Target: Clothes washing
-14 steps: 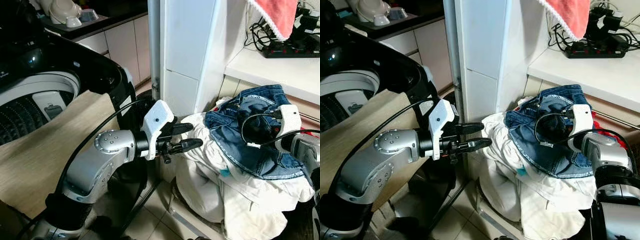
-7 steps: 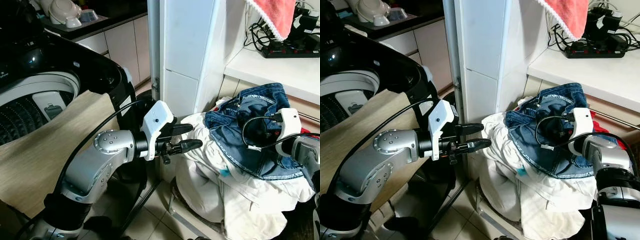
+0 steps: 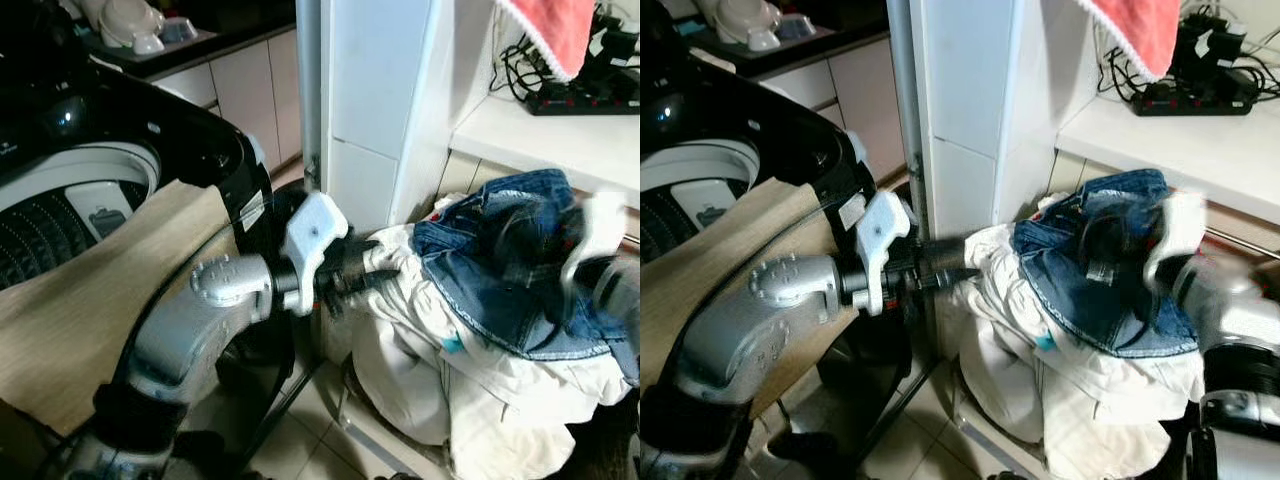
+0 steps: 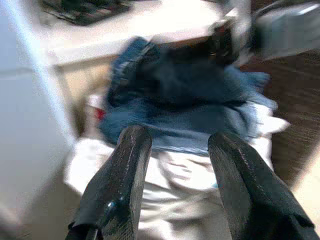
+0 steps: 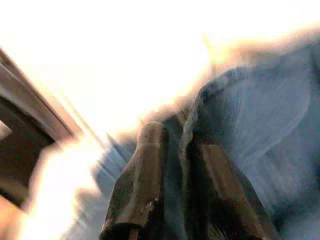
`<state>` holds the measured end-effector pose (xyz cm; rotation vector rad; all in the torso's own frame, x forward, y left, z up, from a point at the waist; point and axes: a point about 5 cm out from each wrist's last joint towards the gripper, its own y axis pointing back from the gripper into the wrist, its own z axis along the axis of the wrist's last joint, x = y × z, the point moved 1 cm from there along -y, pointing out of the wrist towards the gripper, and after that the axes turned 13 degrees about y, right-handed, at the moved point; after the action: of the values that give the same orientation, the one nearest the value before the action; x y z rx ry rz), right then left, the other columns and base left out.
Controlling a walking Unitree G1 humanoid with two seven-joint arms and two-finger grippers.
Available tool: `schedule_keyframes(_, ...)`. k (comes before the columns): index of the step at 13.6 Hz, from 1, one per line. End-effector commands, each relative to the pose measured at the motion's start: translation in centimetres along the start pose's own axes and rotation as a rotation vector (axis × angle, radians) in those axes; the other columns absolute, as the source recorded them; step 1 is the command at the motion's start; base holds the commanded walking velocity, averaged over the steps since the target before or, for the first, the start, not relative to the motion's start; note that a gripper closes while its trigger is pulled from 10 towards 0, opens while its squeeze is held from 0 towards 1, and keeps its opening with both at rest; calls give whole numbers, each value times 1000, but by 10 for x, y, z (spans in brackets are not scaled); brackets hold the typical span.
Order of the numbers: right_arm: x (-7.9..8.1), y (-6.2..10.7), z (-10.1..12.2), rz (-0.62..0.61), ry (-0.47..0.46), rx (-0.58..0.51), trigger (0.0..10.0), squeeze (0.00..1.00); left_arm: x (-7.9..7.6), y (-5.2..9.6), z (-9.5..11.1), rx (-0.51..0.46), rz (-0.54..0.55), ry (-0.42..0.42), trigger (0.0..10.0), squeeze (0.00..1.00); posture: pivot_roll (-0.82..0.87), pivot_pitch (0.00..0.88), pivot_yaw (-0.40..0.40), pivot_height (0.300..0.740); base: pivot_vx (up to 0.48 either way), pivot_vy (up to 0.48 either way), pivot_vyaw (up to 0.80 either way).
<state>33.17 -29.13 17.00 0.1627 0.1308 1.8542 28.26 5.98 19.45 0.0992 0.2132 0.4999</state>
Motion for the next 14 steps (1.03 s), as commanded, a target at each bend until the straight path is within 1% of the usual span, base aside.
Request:
schedule_keyframes(1,4,7,32,48,-8,-136,0,0,6,2,13,-54,44,-37,10000,0,-89,0,34,740,0,0,0)
schedule_keyframes(2,17,17,64,142,-2,-243,0,0,12,-2,34,-167,77,-28,10000,0,-97,0,36,740,0,0,0)
schedule_keyframes(3,30,26,85,224,17,-302,0,0,13,-6,49,-241,88,-28,10000,1000,-103,0,38,740,0,0,0)
schedule_keyframes(4,45,34,101,304,49,-338,0,0,13,-11,61,-295,79,-17,10000,1000,-108,0,40,740,0,0,0)
schedule_keyframes(5,57,40,112,367,58,-367,0,0,11,-16,70,-332,60,5,10000,1000,-113,0,40,740,0,0,0)
schedule_keyframes(6,65,44,118,407,53,-385,0,0,9,-19,75,-348,35,34,10000,1000,-118,0,39,740,0,0,0)
schedule_keyframes(7,70,46,122,432,57,-393,0,0,8,-21,78,-355,26,31,10000,1000,-122,0,38,740,0,0,0)
schedule_keyframes(8,89,53,136,525,61,-425,0,0,3,-29,86,-383,-18,46,10000,1000,-130,0,36,740,0,0,0)
schedule_keyframes(10,109,60,144,636,84,-431,0,0,1,-37,94,-415,-26,33,10000,1000,-139,0,29,740,0,0,0)
schedule_keyframes(11,119,63,146,692,88,-434,0,0,-1,-39,98,-437,-39,40,10000,1000,-139,0,29,740,0,0,0)
schedule_keyframes(12,121,64,147,713,84,-433,0,0,-4,-40,102,-457,-69,65,10000,1000,-141,0,23,740,0,0,0)
schedule_keyframes(14,123,63,147,712,58,-431,0,0,-11,-41,103,-469,-141,107,10000,1000,-140,0,21,740,0,0,0)
